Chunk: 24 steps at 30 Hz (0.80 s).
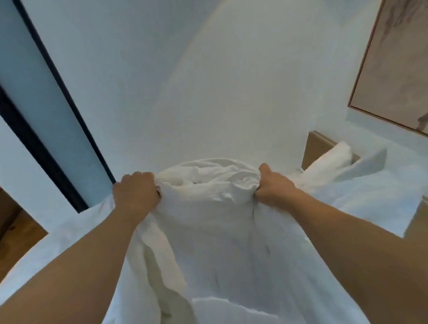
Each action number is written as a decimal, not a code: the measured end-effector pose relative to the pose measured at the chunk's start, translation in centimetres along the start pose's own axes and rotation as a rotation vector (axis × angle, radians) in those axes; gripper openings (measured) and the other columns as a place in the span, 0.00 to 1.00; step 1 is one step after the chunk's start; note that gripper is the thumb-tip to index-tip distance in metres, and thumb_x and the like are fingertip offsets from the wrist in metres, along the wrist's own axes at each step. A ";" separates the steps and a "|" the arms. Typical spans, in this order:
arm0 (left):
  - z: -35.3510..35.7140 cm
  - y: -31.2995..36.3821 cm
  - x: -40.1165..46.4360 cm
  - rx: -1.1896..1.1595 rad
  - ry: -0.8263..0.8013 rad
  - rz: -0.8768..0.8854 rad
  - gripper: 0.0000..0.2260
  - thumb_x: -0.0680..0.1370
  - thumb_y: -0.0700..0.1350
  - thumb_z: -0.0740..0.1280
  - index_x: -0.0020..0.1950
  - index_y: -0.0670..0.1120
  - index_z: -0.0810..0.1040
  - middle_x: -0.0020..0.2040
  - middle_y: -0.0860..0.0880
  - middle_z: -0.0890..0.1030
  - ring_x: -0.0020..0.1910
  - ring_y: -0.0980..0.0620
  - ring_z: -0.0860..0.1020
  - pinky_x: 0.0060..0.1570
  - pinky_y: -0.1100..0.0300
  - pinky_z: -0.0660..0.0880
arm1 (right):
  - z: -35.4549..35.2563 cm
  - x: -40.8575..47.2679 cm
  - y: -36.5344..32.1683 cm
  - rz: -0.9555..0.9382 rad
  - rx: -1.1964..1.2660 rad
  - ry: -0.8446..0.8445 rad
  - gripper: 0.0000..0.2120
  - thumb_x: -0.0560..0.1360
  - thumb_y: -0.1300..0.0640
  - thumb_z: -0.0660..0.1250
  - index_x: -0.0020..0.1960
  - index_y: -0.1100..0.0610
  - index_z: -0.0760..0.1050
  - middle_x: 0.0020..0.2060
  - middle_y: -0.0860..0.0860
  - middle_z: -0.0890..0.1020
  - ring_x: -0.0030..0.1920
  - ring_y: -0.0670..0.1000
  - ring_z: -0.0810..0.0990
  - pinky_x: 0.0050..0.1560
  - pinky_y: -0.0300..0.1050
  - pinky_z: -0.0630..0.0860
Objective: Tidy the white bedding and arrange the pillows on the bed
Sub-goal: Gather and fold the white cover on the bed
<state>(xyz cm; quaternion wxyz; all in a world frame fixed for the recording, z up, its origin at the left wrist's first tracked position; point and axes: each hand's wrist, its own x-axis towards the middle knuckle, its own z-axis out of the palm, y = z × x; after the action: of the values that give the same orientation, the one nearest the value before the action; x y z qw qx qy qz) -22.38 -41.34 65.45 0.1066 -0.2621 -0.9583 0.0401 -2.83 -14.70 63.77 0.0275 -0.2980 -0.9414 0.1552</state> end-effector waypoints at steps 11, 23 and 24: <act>-1.5 3.5 0.2 -0.365 0.207 0.054 0.05 0.71 0.47 0.63 0.44 0.49 0.76 0.45 0.46 0.81 0.45 0.42 0.80 0.41 0.54 0.75 | -1.3 -2.3 -1.4 -0.053 -0.259 0.198 0.17 0.72 0.49 0.64 0.59 0.50 0.71 0.52 0.55 0.81 0.53 0.59 0.80 0.49 0.51 0.76; 1.6 7.9 -5.1 -0.266 -0.438 0.229 0.14 0.72 0.46 0.64 0.56 0.49 0.78 0.56 0.46 0.81 0.54 0.43 0.79 0.50 0.54 0.76 | 2.5 -6.7 0.7 -0.009 -0.265 -0.282 0.22 0.70 0.46 0.68 0.62 0.50 0.73 0.57 0.53 0.80 0.56 0.57 0.79 0.55 0.50 0.76; 2.4 7.7 -5.5 -0.221 -0.528 0.239 0.15 0.72 0.46 0.63 0.58 0.49 0.77 0.59 0.47 0.80 0.56 0.44 0.78 0.52 0.53 0.76 | 3.6 -7.7 0.8 0.009 -0.354 -0.511 0.24 0.72 0.48 0.69 0.66 0.53 0.71 0.62 0.54 0.78 0.60 0.56 0.78 0.59 0.48 0.74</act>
<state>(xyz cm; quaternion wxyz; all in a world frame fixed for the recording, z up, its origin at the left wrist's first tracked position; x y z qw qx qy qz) -14.53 -37.62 61.05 -0.1807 -0.3637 -0.9137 0.0148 3.38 -19.43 60.44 -0.2631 -0.2535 -0.9290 0.0590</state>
